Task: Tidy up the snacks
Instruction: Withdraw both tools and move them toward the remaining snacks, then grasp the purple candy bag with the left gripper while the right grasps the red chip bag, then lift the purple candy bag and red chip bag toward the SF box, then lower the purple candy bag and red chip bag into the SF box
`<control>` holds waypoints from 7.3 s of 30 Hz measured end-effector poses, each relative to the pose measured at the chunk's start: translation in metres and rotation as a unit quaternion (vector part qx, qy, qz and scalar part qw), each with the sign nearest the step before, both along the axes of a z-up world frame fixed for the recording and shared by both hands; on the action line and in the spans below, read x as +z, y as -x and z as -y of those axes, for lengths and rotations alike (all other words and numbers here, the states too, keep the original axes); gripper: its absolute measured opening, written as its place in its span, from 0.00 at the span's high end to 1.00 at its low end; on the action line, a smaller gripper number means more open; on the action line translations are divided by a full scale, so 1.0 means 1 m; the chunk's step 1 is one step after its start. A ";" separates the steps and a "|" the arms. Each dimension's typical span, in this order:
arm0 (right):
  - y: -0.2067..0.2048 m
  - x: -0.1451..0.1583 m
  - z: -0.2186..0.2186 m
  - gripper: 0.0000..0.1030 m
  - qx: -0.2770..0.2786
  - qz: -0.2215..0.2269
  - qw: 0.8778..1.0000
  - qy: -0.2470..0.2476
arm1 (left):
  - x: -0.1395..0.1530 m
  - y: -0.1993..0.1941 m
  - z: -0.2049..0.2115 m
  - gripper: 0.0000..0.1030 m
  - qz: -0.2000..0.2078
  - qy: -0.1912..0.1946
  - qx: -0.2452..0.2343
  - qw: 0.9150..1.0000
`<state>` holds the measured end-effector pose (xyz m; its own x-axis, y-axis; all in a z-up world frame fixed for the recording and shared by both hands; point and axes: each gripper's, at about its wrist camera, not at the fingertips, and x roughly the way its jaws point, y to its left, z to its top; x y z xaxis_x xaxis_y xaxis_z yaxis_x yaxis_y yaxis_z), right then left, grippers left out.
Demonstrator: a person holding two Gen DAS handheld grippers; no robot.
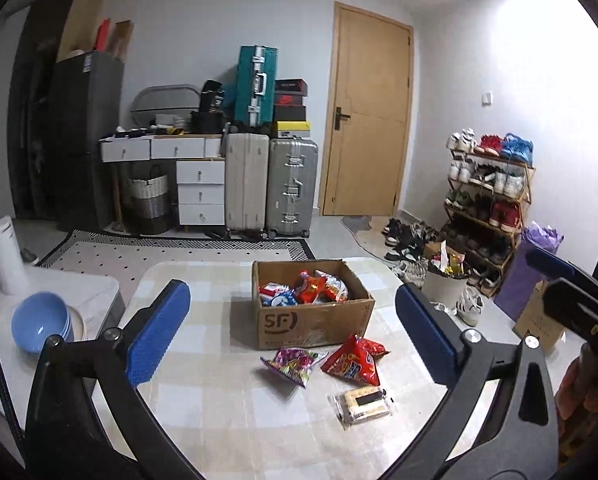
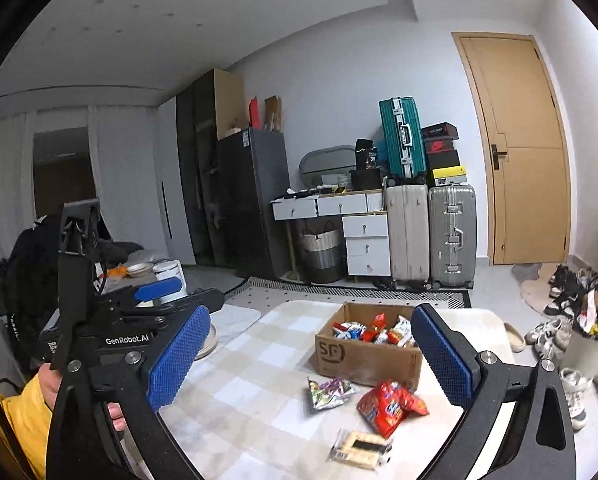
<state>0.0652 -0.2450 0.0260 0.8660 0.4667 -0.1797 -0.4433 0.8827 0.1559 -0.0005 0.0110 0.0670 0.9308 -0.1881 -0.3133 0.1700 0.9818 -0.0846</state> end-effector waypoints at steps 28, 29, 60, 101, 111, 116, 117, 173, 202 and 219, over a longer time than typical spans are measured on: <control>-0.050 -0.150 0.018 0.01 -0.042 -0.137 0.990 -0.018 | -0.201 -0.073 0.013 0.00 -0.183 -0.021 0.014 0.983; -0.052 -0.153 0.018 0.01 -0.039 -0.140 0.989 -0.018 | -0.202 -0.077 0.013 0.00 -0.186 -0.020 0.014 0.982; -0.113 -0.231 0.046 0.01 -0.018 -0.242 0.965 -0.103 | -0.282 -0.305 0.051 0.01 -0.319 -0.043 -0.105 0.941; -0.204 -0.220 0.021 0.01 0.023 -0.324 0.946 -0.009 | -0.269 -0.245 0.004 0.39 -0.288 0.038 -0.117 0.950; -0.254 -0.236 -0.014 0.15 0.021 -0.348 0.934 0.076 | -0.279 -0.221 -0.018 0.39 -0.293 0.068 -0.132 0.944; -0.255 -0.242 -0.027 0.37 0.011 -0.341 0.930 0.135 | -0.278 -0.212 -0.019 0.39 -0.291 0.073 -0.136 0.944; -0.254 -0.242 -0.028 0.38 0.015 -0.341 0.930 0.139 | -0.278 -0.214 -0.020 0.39 -0.292 0.075 -0.136 0.944; -0.053 -0.123 0.033 0.63 0.069 -0.217 0.966 -0.121 | -0.206 -0.138 0.011 0.39 -0.221 0.053 -0.085 0.970; -0.160 -0.024 0.042 0.63 0.075 -0.158 0.978 -0.109 | -0.093 -0.268 -0.022 0.39 -0.144 0.038 -0.064 0.987; -0.298 -0.004 0.025 0.63 0.050 -0.172 0.980 -0.082 | -0.075 -0.477 0.016 0.39 -0.181 0.017 -0.054 0.982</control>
<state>0.3637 -0.2697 0.0216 0.7160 0.5931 -0.3683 -0.4225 0.7881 0.4477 0.4766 -0.0055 -0.0083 0.7331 -0.2959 -0.6124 0.2264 0.9552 -0.1904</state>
